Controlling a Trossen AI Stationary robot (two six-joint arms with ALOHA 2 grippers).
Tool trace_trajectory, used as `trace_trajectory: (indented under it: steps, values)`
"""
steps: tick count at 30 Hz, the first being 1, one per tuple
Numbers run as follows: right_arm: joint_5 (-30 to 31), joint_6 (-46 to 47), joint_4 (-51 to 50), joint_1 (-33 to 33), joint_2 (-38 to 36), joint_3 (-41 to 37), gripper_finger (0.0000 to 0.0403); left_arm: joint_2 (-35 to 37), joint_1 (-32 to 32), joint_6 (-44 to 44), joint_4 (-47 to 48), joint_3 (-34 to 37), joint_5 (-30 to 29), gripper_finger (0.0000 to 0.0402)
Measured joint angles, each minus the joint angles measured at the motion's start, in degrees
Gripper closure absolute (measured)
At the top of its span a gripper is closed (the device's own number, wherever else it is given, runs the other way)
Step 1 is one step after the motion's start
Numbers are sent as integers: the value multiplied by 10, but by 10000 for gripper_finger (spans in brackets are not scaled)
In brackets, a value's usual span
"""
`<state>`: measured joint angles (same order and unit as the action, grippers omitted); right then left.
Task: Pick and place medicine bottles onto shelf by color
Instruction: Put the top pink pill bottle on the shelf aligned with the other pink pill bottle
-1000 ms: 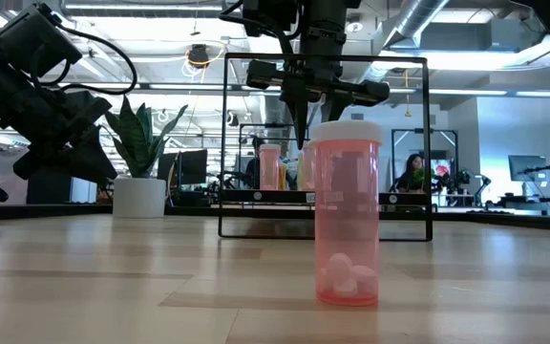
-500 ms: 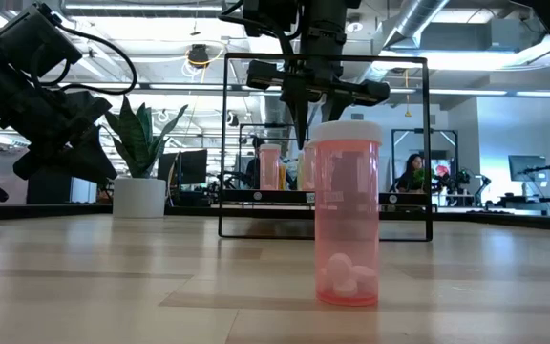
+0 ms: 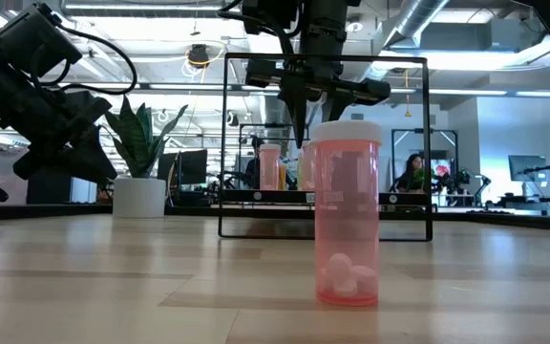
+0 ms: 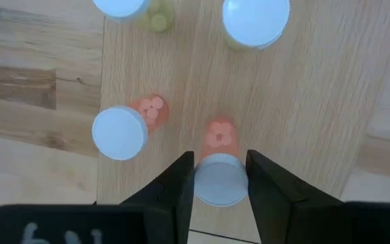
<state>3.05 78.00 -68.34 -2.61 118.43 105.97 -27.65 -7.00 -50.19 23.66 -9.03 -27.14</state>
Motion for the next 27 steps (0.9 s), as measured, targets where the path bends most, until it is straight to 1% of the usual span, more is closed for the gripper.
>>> trace_trajectory:
  steps: [5,16,27]
  values:
    - [1,0,-1,-1,0,0,250,0,0,0,0,0,0,310]
    - [1,1,16,-1,-2,-19,258,0,0,0,0,0,0,310]
    - [1,1,16,-1,-2,-21,248,0,0,0,0,0,0,310]
